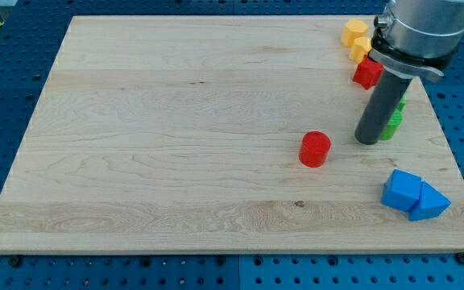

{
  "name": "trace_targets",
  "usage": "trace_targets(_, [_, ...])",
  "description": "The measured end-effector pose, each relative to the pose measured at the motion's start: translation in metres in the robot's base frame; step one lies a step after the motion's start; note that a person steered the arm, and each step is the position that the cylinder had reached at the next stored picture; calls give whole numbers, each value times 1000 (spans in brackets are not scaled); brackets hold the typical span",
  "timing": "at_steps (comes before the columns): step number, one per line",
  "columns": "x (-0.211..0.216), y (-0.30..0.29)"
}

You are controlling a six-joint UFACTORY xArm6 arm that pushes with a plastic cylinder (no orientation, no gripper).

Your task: Slide red circle below green circle

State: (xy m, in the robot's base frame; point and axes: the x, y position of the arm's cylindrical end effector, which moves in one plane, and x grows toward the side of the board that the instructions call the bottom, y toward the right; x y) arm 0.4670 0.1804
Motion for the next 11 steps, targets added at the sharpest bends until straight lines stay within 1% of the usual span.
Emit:
trace_targets(1, [-8, 0])
trace_targets(2, [-8, 12])
trace_targets(3, [-8, 10])
trace_targets(4, [-8, -44])
trace_targets(5, [-8, -117])
trace_targets(6, [22, -122])
trace_targets(7, [32, -118])
trace_targets(8, [32, -112])
trace_targets(11, [32, -16])
